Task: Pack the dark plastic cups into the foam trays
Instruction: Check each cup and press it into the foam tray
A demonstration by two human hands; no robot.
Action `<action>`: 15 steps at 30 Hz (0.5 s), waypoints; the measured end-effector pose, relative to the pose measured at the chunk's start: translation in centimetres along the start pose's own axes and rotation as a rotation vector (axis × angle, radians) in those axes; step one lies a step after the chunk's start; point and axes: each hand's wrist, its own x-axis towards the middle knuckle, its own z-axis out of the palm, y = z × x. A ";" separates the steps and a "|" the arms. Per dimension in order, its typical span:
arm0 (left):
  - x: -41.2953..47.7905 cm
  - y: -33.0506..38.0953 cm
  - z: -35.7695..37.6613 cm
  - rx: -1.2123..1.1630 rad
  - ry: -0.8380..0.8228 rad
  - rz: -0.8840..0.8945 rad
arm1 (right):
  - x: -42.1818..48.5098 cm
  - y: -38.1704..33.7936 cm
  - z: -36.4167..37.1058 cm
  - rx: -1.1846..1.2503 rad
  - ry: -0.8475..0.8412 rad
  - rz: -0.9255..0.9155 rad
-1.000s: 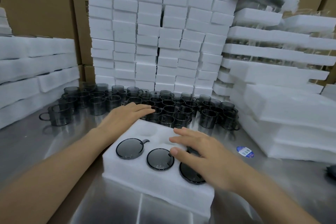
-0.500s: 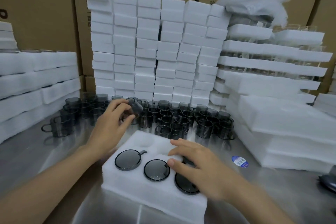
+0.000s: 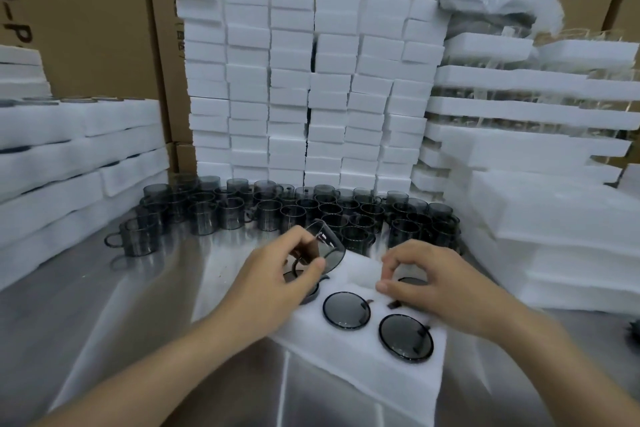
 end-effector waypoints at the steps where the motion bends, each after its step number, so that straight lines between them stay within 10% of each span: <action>1: -0.2 0.2 0.2 -0.021 0.003 0.003 | 0.0 0.0 0.1 -0.003 0.003 0.007; 15: -1.7 4.7 1.7 -0.098 0.016 -0.145 | 0.4 0.6 0.3 -0.031 -0.006 0.046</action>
